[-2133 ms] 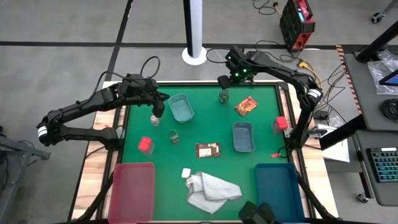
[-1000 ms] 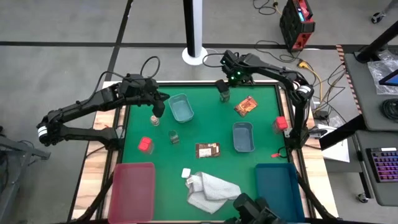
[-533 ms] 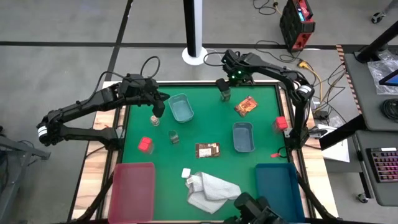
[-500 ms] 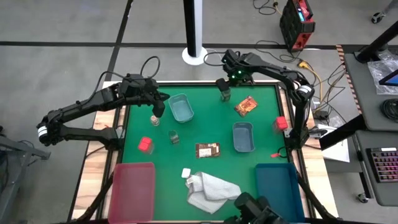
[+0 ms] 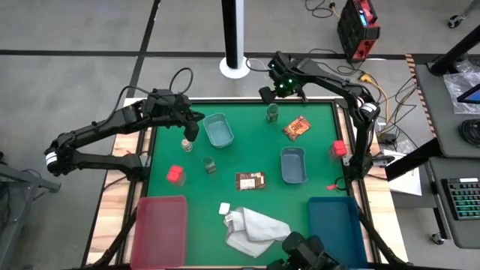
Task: Sort spices by type
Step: Put the top green spice bottle into the blue bin
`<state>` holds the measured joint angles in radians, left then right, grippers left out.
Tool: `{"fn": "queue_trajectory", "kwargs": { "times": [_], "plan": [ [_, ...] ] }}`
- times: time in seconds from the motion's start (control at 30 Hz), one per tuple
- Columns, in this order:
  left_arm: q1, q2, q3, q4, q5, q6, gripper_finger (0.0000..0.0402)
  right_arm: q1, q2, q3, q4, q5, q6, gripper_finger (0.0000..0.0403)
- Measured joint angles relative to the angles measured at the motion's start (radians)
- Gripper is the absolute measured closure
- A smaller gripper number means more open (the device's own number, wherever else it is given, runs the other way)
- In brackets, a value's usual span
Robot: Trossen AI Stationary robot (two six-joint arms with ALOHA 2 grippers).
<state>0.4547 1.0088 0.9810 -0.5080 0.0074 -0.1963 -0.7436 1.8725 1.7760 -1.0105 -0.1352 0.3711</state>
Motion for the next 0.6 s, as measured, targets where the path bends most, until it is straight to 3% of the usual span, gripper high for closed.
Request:
{"fn": "queue_trajectory", "kwargs": {
  "times": [0.33, 0.6],
  "plan": [
    [0.001, 0.04, 0.0, 0.001, 0.0, 0.0, 0.0402, 0.05, 0.039, -0.008, -0.053, 0.099, 0.02, 0.011],
    [0.001, 0.058, 0.0, 0.007, 0.0, -0.007, 0.0402, 0.065, 0.066, -0.008, -0.069, 0.102, 0.022, 0.0125]
  ]
}}
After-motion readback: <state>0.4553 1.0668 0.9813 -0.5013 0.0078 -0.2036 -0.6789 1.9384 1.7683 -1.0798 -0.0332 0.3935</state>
